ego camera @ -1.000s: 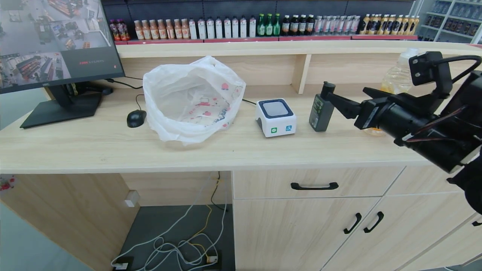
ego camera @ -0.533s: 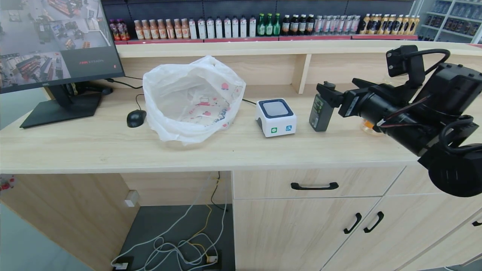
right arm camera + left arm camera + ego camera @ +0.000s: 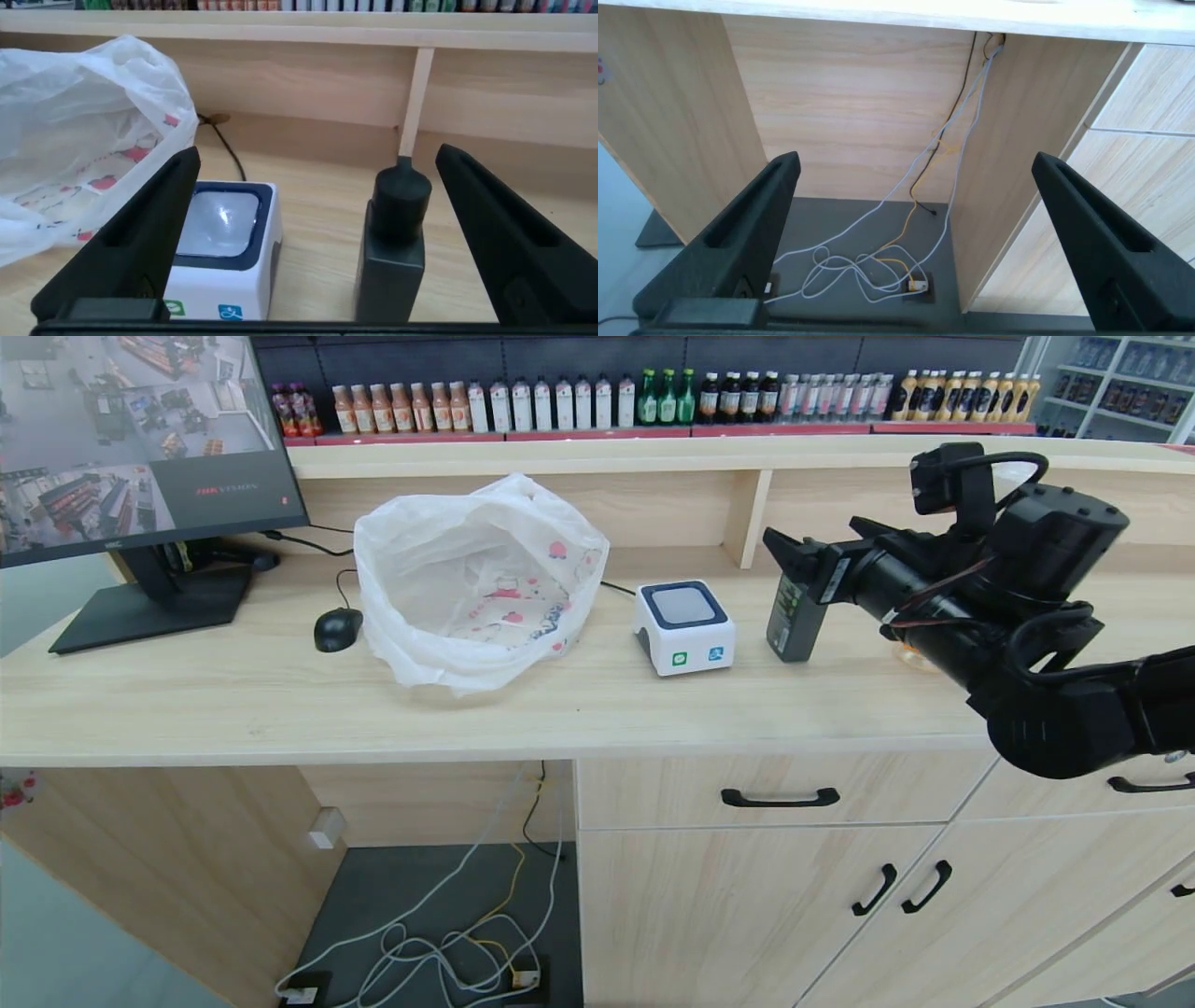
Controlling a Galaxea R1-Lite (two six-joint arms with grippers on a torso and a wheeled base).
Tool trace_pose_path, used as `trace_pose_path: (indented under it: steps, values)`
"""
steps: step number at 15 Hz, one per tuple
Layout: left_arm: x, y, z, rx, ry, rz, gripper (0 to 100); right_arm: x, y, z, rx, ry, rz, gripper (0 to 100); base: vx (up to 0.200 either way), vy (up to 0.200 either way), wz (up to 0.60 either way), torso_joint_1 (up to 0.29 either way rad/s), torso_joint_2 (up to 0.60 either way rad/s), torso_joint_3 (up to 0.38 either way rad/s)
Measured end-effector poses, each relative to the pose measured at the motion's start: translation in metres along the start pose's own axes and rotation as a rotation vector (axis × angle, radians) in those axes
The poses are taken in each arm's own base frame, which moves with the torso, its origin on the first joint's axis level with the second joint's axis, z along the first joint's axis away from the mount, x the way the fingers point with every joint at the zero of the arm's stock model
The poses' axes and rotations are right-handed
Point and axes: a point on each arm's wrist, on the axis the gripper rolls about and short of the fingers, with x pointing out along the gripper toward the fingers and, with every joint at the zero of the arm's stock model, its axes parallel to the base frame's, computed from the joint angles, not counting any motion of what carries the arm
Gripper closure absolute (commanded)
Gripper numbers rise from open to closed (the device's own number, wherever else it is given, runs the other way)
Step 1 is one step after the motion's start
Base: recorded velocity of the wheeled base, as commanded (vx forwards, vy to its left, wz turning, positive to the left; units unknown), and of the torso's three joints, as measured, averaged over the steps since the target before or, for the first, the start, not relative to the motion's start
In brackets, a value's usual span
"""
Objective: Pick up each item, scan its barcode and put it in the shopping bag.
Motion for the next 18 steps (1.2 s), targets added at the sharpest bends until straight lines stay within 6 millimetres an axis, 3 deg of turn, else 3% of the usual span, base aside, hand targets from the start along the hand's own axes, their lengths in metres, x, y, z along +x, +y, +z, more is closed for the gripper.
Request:
trace_pose_path:
  steps: [13,18]
  values:
    - [0.0,0.0,0.0,0.0,0.0,0.0,0,0.039,-0.011,-0.043,0.002,0.033,-0.136,0,0.0,0.0,0.0,0.0,0.0,0.0]
    - [0.0,0.0,0.0,0.0,0.0,0.0,0,0.042,-0.015,-0.057,0.006,0.057,-0.163,0,0.0,0.0,0.0,0.0,0.0,0.0]
